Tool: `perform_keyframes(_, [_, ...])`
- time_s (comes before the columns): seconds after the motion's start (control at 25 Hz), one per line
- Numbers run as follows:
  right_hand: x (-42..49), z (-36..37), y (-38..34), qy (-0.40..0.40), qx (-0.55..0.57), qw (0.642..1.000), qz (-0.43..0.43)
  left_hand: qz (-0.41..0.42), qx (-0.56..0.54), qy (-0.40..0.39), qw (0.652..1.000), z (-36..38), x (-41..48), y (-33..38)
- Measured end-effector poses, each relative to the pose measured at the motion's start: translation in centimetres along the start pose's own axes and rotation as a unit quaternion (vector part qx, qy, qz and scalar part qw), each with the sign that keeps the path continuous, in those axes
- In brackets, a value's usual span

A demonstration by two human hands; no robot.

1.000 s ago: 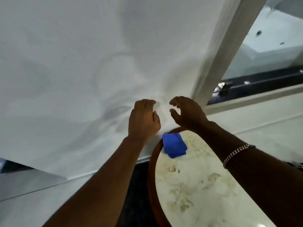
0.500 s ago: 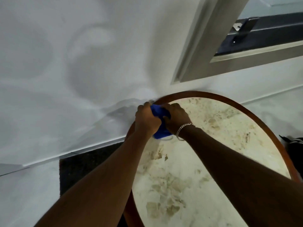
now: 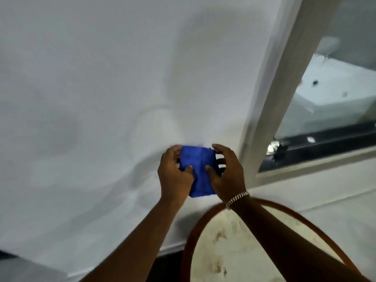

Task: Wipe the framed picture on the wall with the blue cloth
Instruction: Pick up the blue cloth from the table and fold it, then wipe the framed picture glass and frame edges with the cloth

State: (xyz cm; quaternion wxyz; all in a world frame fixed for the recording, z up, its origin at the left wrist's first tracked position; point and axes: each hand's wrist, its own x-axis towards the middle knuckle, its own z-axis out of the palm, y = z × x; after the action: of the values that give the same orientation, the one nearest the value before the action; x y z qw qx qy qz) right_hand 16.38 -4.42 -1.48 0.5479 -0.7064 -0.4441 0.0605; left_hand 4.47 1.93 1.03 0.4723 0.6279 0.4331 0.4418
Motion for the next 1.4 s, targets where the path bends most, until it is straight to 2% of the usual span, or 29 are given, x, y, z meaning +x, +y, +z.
perform_keyframes(0.16, [5.5,-2.6,-13.6,0.06,0.046,0.989,-0.131,0.114,-0.077,0.064,0.989,-5.7,1.2,13.3])
perform_keyframes(0.32, [11.5,-5.7,-27.3,0.153,0.112,0.952,-0.241,0.274,-0.075,0.054,0.957,-11.2,3.7,26.5])
perform_keyframes(0.4, [14.1,-7.6,-34.0,0.2,0.132,0.922,-0.305,0.379,-0.045,0.058,0.923,-14.4,4.8,33.3])
perform_keyframes(0.48, [16.4,-9.8,-40.0,0.24,0.142,0.889,-0.363,0.492,0.018,0.096,0.865,-17.7,6.1,39.6])
perform_keyframes(0.56, [18.6,-12.0,-44.9,0.267,0.137,0.864,-0.404,0.565,0.109,0.149,0.804,-20.5,7.8,44.8])
perform_keyframes(0.6, [19.6,-12.9,-47.2,0.272,0.132,0.856,-0.42,0.58,0.154,0.17,0.782,-21.7,8.8,47.1])
perform_keyframes(0.68, [21.6,-14.3,-51.0,0.271,0.103,0.846,-0.447,0.571,0.24,0.19,0.762,-23.3,11.1,50.5])
perform_keyframes(0.84, [25.9,-15.0,-55.5,0.28,0.022,0.84,-0.464,0.542,0.4,0.228,0.703,-24.0,16.0,52.6])
perform_keyframes(0.92, [28.0,-14.8,-56.9,0.289,-0.028,0.836,-0.466,0.543,0.449,0.274,0.655,-23.6,17.8,52.7])
perform_keyframes(1.0, [29.8,-14.2,-57.5,0.32,-0.111,0.806,-0.486,0.543,0.473,0.314,0.619,-23.5,19.2,52.6])
perform_keyframes(1.12, [31.3,-13.2,-56.8,0.374,-0.214,0.726,-0.536,0.546,0.479,0.338,0.598,-23.5,20.2,52.5])
perform_keyframes(1.16, [31.3,-12.9,-56.2,0.374,-0.223,0.722,-0.538,0.548,0.48,0.341,0.594,-23.5,20.4,52.5])
perform_keyframes(1.4, [31.2,-11.5,-54.9,0.336,-0.319,0.751,-0.47,0.541,0.492,0.337,0.593,-23.5,20.3,52.5])
